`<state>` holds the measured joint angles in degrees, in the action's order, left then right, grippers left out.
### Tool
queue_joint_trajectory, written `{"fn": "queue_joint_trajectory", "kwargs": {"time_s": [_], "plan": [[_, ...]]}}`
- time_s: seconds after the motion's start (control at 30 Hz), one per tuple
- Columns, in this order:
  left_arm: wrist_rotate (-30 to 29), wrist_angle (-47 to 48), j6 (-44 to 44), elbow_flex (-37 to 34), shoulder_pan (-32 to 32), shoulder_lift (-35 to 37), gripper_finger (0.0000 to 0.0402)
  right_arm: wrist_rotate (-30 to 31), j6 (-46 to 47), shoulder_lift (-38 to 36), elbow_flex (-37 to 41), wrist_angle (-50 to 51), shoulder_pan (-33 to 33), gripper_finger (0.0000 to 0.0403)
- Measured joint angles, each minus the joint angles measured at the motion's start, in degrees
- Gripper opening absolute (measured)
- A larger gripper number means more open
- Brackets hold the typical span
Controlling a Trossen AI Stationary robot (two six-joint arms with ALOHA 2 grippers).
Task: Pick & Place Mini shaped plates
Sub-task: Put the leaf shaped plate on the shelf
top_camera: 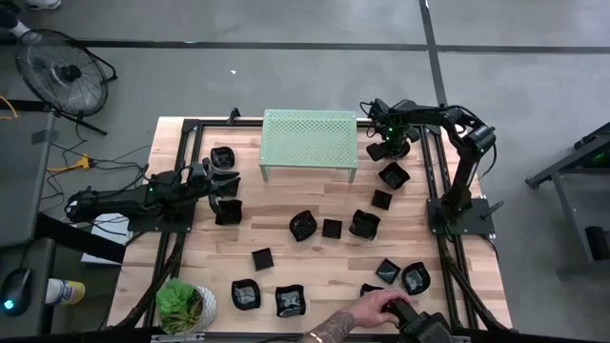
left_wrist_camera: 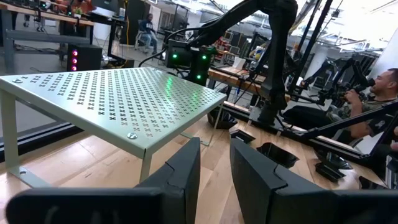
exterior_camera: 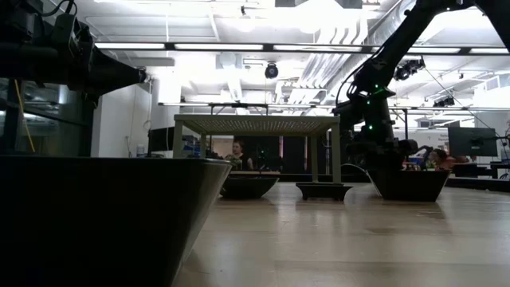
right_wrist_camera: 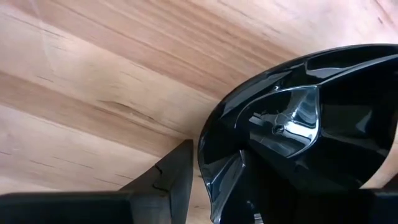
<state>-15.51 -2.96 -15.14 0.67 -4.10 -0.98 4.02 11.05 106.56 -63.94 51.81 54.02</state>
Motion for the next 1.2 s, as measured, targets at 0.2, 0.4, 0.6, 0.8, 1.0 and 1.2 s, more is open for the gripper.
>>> {"fn": "queue_joint_trajectory", "kwargs": {"time_s": [0.2, 0.4, 0.6, 0.8, 1.0, 1.2], "plan": [[0.0, 0.0, -0.01, 0.0, -0.01, 0.0, 0.0085, 0.03, 0.0, 0.0, 0.0, 0.0, 0.0, 0.0136], [0.0, -0.02, 0.0, 0.0, -0.02, 0.0, 0.0085, 0.13, 0.0, 0.0, 0.0, -0.07, 0.0, 0.0099], [0.0, -0.02, 0.0, 0.0, -0.01, 0.0, 0.0085, 0.42, -0.01, -0.04, -0.12, 0.01, -0.01, 0.0048], [0.0, -0.02, -0.01, 0.0, -0.02, 0.0, 0.0085, 0.52, -0.66, -0.04, -1.38, 1.72, 0.0, 0.0014], [0.0, -0.02, 0.0, 0.0, -0.02, -0.02, 0.0085, 1.63, -1.05, -0.04, -3.8, 5.45, -0.02, 0.0002], [0.0, 0.0, 0.01, 0.0, -0.02, -0.01, 0.0085, 1.46, -1.2, -0.13, -7.11, 9.61, -0.04, 0.0001]]}}
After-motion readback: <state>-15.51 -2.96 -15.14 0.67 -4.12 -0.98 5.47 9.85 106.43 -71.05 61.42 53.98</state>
